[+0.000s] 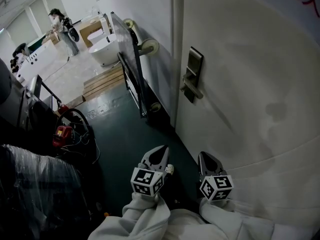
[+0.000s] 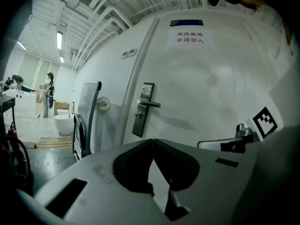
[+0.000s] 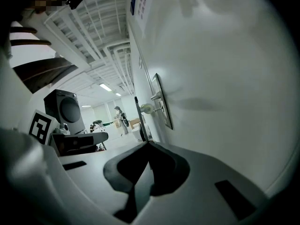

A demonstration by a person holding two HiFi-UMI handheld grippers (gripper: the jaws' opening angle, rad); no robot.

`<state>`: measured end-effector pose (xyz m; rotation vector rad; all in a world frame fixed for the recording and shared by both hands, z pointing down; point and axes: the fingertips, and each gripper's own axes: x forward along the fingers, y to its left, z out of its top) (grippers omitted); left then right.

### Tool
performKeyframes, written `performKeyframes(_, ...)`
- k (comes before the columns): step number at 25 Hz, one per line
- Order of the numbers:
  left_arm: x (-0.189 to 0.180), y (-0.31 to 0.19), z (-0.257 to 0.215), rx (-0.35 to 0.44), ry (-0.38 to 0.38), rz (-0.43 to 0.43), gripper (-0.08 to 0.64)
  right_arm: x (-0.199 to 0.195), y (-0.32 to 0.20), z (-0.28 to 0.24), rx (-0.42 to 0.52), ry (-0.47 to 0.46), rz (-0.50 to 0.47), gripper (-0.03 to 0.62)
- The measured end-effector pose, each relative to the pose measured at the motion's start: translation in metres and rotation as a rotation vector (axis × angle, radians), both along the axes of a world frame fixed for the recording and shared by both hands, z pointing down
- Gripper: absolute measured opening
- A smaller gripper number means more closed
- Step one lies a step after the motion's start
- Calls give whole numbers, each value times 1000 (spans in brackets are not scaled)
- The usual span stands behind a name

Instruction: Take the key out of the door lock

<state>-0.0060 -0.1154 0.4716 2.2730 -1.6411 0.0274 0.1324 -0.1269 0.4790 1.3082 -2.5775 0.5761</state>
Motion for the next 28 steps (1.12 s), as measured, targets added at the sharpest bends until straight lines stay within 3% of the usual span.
performKeyframes(28, -47, -184, -3, 15, 35, 151, 14, -64, -164, 2, 13, -2, 105, 52)
